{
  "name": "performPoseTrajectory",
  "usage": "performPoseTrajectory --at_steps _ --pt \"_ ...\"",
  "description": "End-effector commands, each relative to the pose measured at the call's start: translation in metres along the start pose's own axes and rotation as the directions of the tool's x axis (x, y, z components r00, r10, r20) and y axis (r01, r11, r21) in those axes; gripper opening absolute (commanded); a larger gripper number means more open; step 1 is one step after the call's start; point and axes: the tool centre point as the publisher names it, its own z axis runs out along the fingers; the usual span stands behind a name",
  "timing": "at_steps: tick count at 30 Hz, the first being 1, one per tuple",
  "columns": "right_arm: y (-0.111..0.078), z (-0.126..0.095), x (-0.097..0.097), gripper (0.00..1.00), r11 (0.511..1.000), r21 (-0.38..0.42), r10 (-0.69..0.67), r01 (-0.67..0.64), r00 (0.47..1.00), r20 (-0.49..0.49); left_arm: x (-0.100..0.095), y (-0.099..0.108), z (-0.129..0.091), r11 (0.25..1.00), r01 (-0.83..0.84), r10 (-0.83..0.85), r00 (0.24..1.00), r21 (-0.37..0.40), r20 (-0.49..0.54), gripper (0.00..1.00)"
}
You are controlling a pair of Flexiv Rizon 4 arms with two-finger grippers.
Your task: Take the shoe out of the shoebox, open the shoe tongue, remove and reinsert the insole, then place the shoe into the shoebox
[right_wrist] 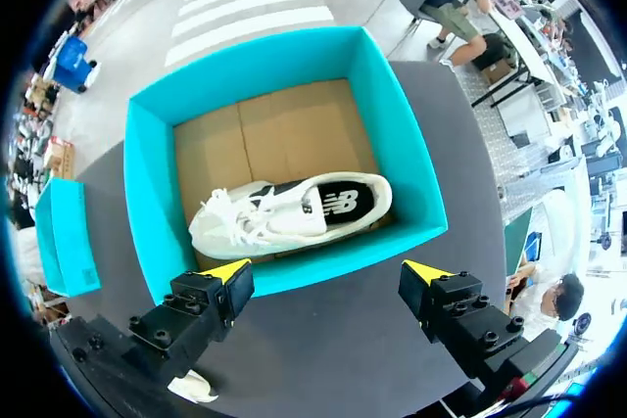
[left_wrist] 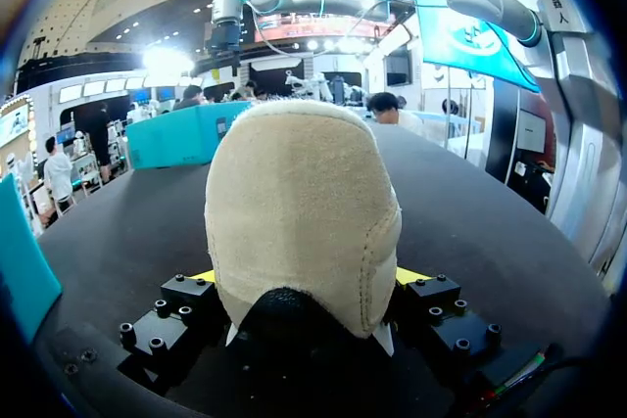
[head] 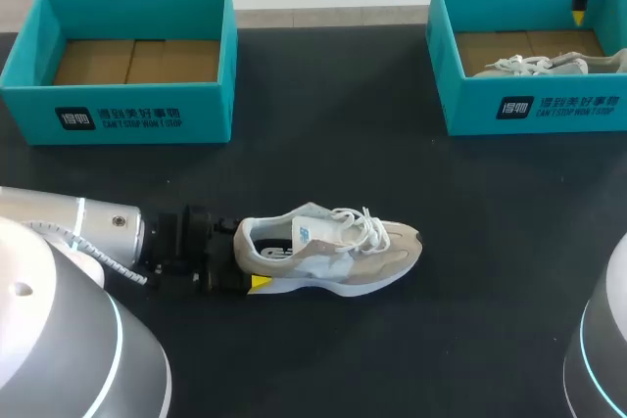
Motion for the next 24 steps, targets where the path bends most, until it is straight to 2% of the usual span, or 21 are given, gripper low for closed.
performPoseTrajectory --at_steps 1,7,12,17,20,24 --pt "-0.038 -0.01 0.043 1.0 0.998 -0.058 0.0 0.001 1.0 0.01 0.002 0.001 0.004 1.0 0.0 0.0 1.0 -0.002 0.001 0.0" --pt "-0.077 -0.02 0.089 1.0 0.991 -0.127 -0.031 0.032 0.999 0.009 0.002 0.001 0.004 1.0 0.0 0.0 1.0 -0.002 0.001 0.0" --pt "-0.109 -0.03 0.114 1.0 0.984 -0.178 -0.013 0.016 1.0 0.023 0.002 0.001 0.004 1.0 0.0 0.0 1.0 -0.002 0.001 0.0" --pt "-0.138 -0.043 0.135 1.0 0.985 -0.173 -0.004 0.01 0.999 0.036 0.002 0.001 0.004 1.0 0.0 0.0 1.0 -0.002 0.001 0.0" --pt "-0.151 -0.047 0.146 1.0 0.991 -0.135 -0.004 0.008 1.0 0.026 0.002 0.001 0.004 1.0 0.0 0.0 1.0 -0.002 0.001 0.0" --pt "-0.151 -0.047 0.146 1.0 0.991 -0.135 -0.004 0.008 1.0 0.026 0.002 0.001 0.004 1.0 0.0 0.0 1.0 -0.002 0.001 0.0"
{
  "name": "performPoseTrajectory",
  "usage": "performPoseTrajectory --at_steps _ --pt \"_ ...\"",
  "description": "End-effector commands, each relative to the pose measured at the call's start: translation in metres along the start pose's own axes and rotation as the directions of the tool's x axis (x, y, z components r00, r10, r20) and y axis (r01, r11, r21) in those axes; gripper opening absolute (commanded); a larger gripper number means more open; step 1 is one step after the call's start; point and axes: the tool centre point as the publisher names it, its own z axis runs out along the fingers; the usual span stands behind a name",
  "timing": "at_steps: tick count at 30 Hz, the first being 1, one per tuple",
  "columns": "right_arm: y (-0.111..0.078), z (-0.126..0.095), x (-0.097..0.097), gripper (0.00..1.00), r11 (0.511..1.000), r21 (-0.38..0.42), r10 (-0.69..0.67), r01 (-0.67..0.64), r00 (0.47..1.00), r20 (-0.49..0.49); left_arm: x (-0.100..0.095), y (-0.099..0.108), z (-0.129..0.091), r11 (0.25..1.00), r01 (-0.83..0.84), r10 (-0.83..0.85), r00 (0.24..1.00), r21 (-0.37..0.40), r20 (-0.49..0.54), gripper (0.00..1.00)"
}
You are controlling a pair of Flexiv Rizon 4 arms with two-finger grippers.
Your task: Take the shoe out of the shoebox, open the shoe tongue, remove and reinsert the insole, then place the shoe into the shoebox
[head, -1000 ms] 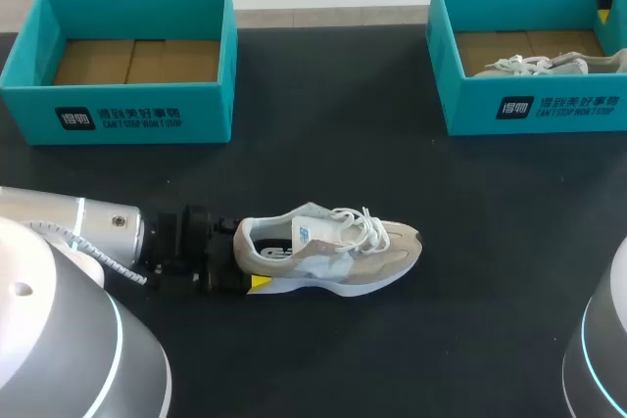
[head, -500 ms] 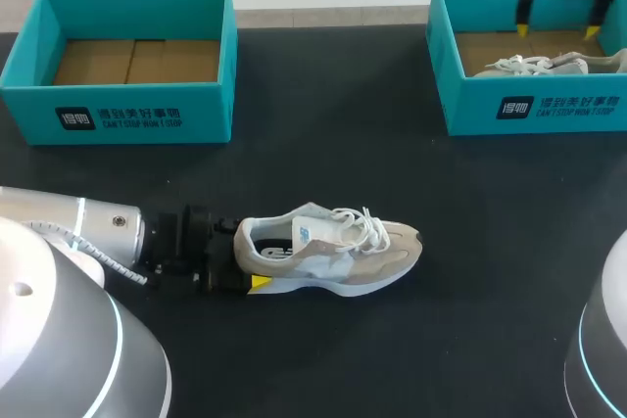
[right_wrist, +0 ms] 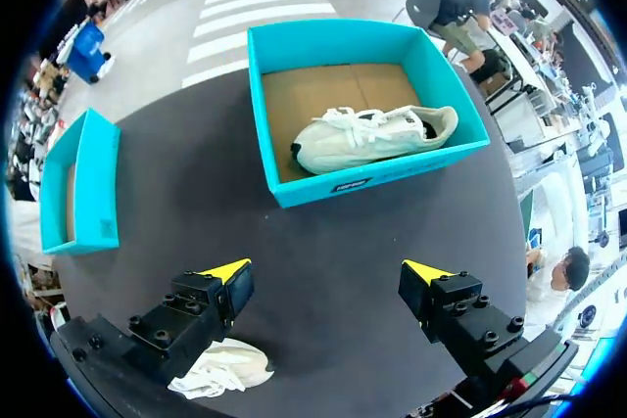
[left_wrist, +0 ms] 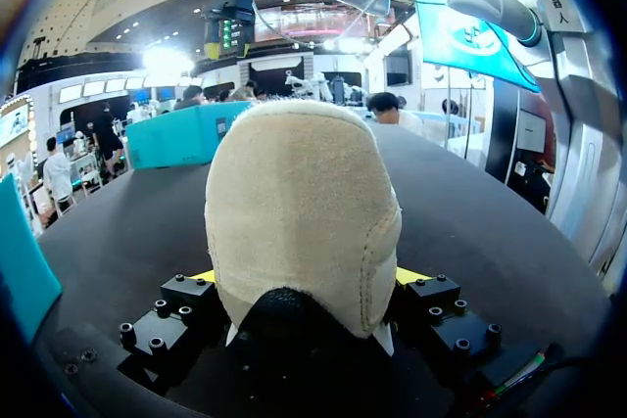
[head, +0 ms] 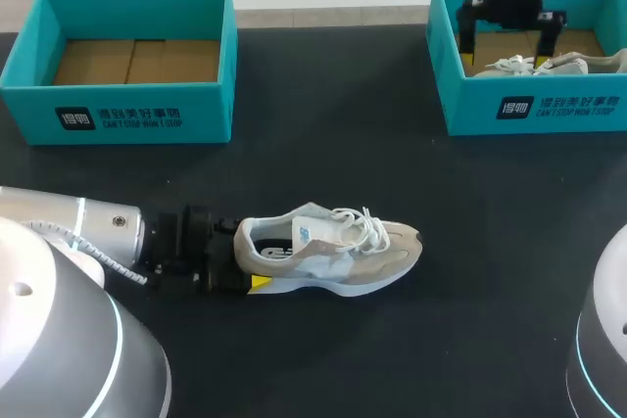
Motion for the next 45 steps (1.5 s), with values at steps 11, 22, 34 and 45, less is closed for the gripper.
performPoseTrajectory --at_steps 11,22,34,45 --pt "-0.004 -0.001 -0.001 1.0 1.0 -0.03 0.001 -0.001 1.0 -0.002 0.002 0.001 0.003 1.0 0.0 0.0 1.0 -0.002 0.001 0.0" --pt "-0.044 -0.012 0.035 1.0 0.996 -0.045 -0.083 0.082 0.996 -0.015 0.002 0.001 0.003 1.0 0.0 0.0 1.0 -0.002 0.001 0.0" --pt "-0.141 -0.028 0.121 1.0 0.99 -0.021 -0.141 0.141 0.99 -0.026 0.002 0.001 0.003 1.0 0.0 0.0 1.0 -0.002 0.001 0.0" --pt "-0.186 -0.026 0.176 1.0 0.991 -0.014 -0.13 0.129 0.98 -0.151 0.002 0.001 0.003 1.0 0.0 0.0 1.0 -0.002 0.001 0.0"
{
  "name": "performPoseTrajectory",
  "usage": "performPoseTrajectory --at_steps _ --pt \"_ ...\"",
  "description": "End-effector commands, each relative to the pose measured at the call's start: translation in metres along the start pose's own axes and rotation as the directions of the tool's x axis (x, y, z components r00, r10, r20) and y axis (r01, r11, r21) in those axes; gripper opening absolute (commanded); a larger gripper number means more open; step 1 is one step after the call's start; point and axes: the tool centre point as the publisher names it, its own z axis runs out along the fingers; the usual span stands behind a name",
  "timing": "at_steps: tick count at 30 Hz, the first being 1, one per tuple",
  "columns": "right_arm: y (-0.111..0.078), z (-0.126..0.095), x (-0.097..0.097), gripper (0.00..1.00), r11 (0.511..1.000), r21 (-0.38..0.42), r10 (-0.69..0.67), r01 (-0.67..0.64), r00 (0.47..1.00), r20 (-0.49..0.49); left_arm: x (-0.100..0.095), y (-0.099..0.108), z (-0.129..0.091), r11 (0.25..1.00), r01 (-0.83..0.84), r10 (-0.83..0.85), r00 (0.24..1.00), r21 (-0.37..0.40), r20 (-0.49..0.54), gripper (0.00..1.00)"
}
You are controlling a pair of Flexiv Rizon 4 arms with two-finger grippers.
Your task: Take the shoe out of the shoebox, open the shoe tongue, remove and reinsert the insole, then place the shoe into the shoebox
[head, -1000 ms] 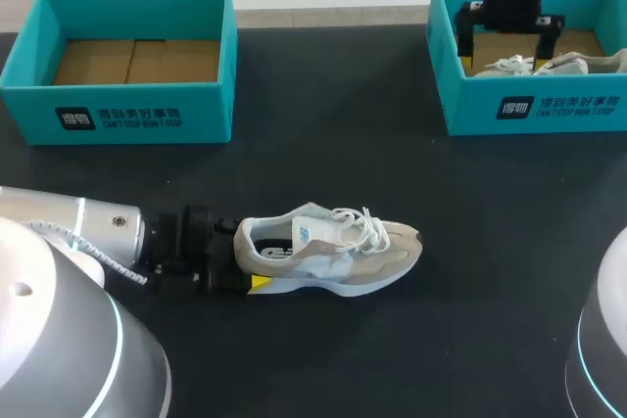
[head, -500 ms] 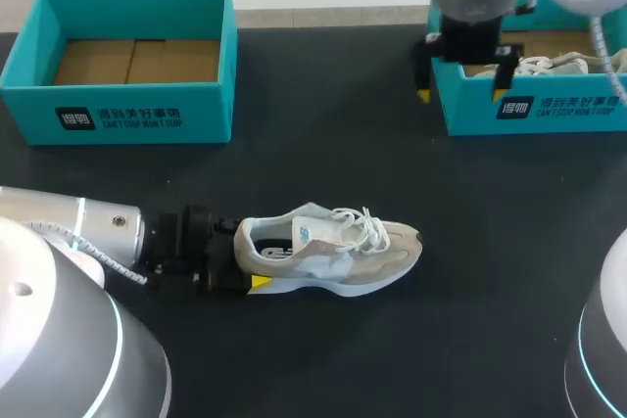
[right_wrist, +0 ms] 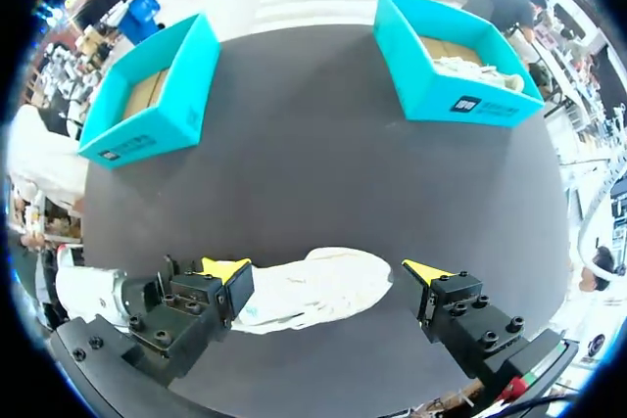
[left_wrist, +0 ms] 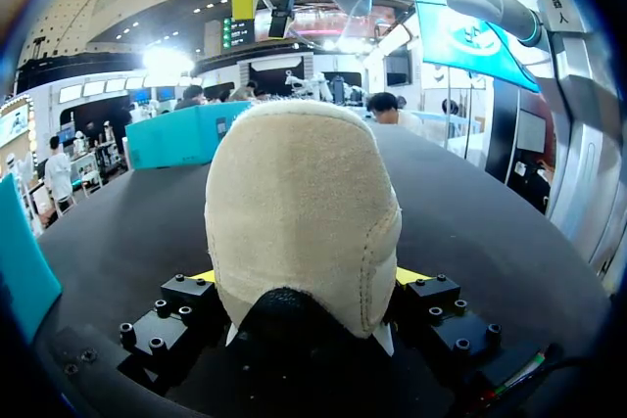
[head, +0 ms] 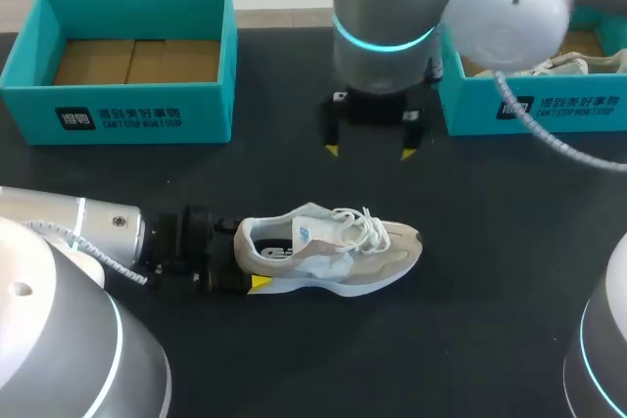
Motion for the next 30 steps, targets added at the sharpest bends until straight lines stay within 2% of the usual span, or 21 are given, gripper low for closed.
performPoseTrajectory --at_steps 1,13,15,19,30 --pt "0.001 0.007 0.01 1.0 1.0 0.002 0.0 0.0 1.0 0.006 0.002 0.001 0.003 1.0 0.0 0.0 1.0 -0.002 0.001 0.0" --pt "0.001 0.007 0.01 1.0 1.0 0.002 0.0 0.0 1.0 0.006 0.002 0.001 0.003 1.0 0.0 0.0 1.0 -0.002 0.001 0.0" --pt "-0.012 0.011 0.019 1.0 1.0 0.023 -0.008 0.006 0.997 0.078 0.002 0.001 0.003 1.0 0.0 0.0 1.0 -0.002 0.001 0.0" --pt "-0.031 0.019 0.035 1.0 0.997 0.069 -0.03 0.022 0.992 0.123 0.002 0.001 0.003 1.0 0.0 0.0 1.0 -0.002 0.001 0.0" --pt "-0.068 0.03 0.072 1.0 0.994 0.106 -0.013 -0.003 0.988 0.155 0.002 0.001 0.003 1.0 0.0 0.0 1.0 -0.002 0.001 0.0"
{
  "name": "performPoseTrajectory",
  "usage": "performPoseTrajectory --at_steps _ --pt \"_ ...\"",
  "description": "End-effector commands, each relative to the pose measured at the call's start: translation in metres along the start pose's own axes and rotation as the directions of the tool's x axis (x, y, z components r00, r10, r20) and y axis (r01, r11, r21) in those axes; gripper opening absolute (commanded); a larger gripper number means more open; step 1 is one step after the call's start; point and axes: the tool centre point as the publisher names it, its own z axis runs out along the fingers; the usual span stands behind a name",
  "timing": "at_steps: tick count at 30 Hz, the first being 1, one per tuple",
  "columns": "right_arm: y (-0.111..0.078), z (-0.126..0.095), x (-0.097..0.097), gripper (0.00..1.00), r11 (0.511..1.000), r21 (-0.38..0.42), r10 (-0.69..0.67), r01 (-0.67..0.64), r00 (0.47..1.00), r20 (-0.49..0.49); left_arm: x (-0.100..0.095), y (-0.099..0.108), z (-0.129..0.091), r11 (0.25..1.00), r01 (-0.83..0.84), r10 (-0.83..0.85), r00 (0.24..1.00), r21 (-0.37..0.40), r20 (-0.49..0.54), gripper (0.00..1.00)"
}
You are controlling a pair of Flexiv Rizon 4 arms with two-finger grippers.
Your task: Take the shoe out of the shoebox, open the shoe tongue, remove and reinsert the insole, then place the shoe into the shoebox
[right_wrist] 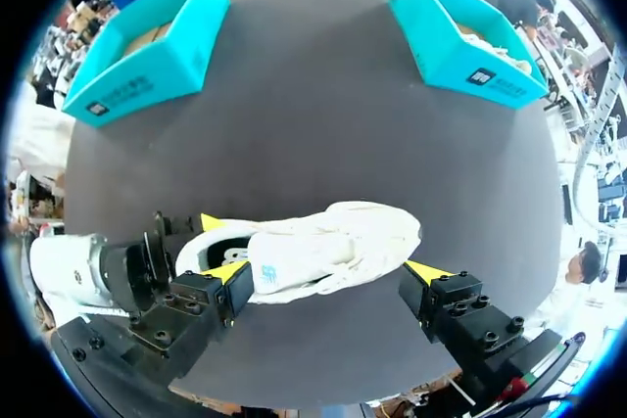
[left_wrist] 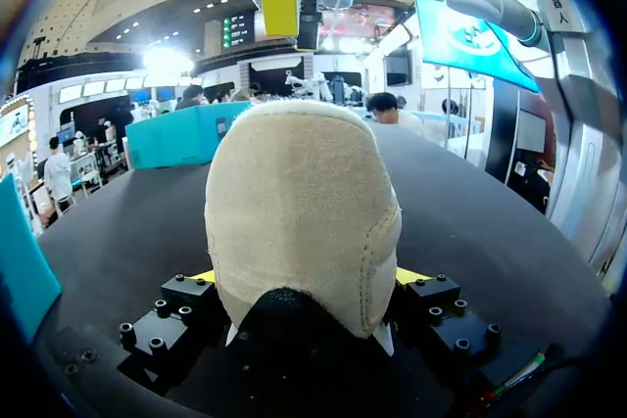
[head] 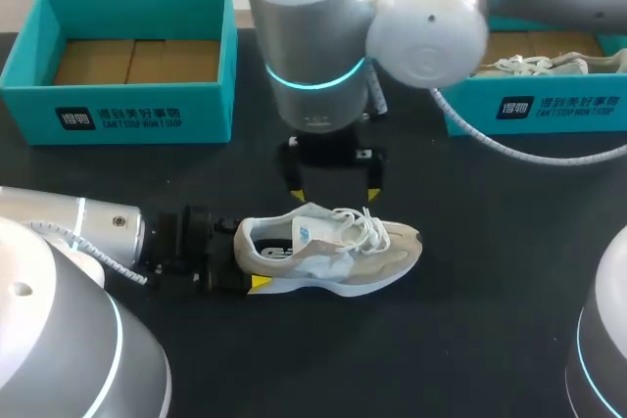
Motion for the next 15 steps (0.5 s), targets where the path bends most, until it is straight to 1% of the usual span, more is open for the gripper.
performPoseTrajectory --at_steps 1,4,7,9,15 --pt "-0.011 0.008 0.033 1.0 0.998 -0.026 0.065 -0.064 0.996 0.061 0.002 0.001 0.003 1.0 0.0 0.0 1.0 -0.002 0.001 0.0" --pt "-0.016 0.011 0.04 1.0 0.996 -0.035 0.081 -0.079 0.995 0.064 0.002 0.001 0.003 1.0 0.0 0.0 1.0 -0.002 0.001 0.0" --pt "-0.021 0.019 0.044 1.0 0.993 -0.044 0.113 -0.108 0.986 0.127 0.002 0.001 0.003 1.0 0.0 0.0 1.0 -0.002 0.001 0.0" --pt "-0.023 0.025 0.046 1.0 0.985 -0.074 0.16 -0.153 0.982 0.098 0.002 0.001 0.003 1.0 0.0 0.0 1.0 -0.002 0.001 0.0" --pt "-0.027 0.037 0.049 1.0 0.981 -0.077 0.185 -0.176 0.975 0.125 0.002 0.001 0.003 1.0 0.0 0.0 1.0 -0.002 0.001 0.0"
